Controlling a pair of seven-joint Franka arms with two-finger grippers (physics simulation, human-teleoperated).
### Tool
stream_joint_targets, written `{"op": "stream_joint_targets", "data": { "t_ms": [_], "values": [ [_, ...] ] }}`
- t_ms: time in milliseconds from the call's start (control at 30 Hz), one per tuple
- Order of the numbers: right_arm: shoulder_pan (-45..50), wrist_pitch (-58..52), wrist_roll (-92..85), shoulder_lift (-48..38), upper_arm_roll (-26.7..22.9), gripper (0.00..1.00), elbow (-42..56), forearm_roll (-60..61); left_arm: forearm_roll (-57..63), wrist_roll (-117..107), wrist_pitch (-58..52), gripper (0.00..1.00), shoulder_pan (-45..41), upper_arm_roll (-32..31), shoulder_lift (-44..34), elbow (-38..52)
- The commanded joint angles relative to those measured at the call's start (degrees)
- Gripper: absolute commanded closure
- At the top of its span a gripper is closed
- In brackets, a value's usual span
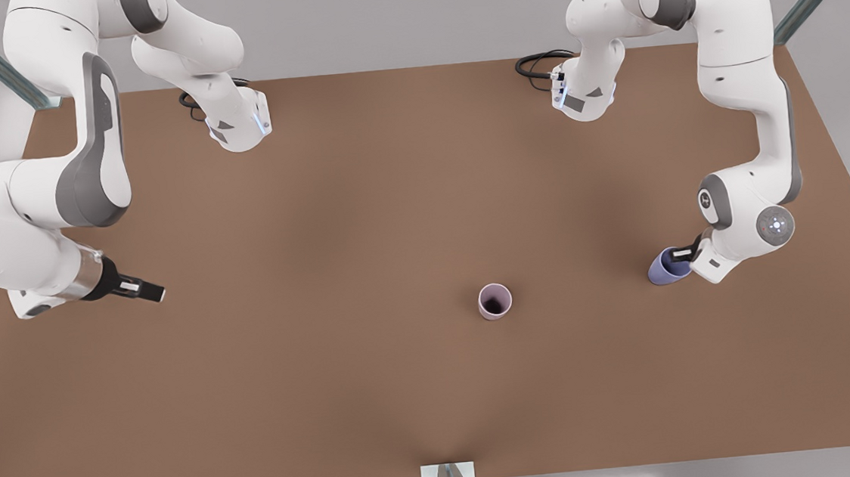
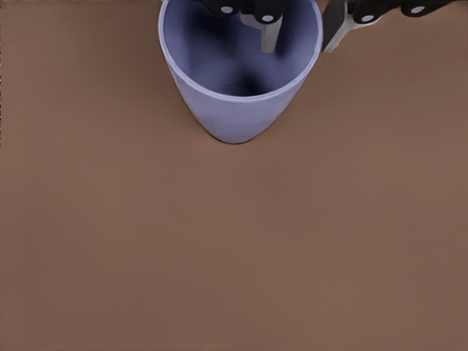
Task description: Stack the cups, with the pink cup at the bottom and the purple cup at the top
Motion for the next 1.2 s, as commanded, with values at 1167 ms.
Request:
{"op": "stream_joint_targets", "data": {
  "t_ms": [1167],
  "values": [
    [0.2,-1.4,-11.7,-0.4,0.2,0.0,-0.2,0.1,-6.1,-52.9,-24.0,0.79,-28.7,-7.0,15.2,44.1]
  ]
}}
